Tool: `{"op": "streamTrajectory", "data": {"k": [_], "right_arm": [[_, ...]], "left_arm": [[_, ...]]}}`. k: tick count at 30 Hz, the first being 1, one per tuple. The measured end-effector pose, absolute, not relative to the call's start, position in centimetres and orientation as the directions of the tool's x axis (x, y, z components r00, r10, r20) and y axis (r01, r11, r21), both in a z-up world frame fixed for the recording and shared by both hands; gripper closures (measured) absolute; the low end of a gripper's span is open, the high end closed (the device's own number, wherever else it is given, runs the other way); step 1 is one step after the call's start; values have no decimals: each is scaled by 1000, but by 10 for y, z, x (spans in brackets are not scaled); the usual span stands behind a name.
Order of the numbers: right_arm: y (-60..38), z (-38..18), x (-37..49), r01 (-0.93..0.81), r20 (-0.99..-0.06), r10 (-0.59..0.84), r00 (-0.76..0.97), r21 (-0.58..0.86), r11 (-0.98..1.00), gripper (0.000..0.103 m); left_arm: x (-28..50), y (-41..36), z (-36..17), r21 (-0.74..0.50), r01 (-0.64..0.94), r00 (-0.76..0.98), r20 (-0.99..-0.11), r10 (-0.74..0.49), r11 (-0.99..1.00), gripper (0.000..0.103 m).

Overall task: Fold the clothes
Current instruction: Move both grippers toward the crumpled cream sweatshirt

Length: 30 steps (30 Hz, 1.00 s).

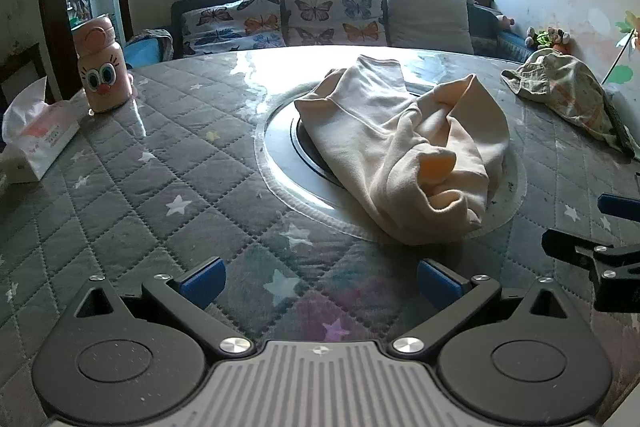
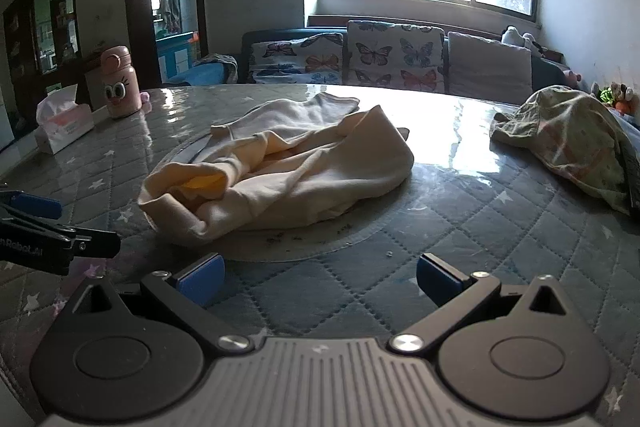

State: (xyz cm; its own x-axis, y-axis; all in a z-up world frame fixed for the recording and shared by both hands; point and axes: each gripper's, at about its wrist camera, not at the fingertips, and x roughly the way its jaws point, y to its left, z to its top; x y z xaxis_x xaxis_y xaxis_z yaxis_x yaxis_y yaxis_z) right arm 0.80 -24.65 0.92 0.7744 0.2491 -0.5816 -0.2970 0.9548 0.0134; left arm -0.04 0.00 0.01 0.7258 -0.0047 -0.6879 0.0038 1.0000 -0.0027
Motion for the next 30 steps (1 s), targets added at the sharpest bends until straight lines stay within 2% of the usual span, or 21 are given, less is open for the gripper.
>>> {"op": "streamTrajectory", "data": {"k": [30], "right_arm": [[-227, 8, -5, -364, -604, 307, 735, 30, 931, 0]], "left_arm": [[-16, 2, 4, -4, -22, 731, -683, 14, 1000, 0]]}}
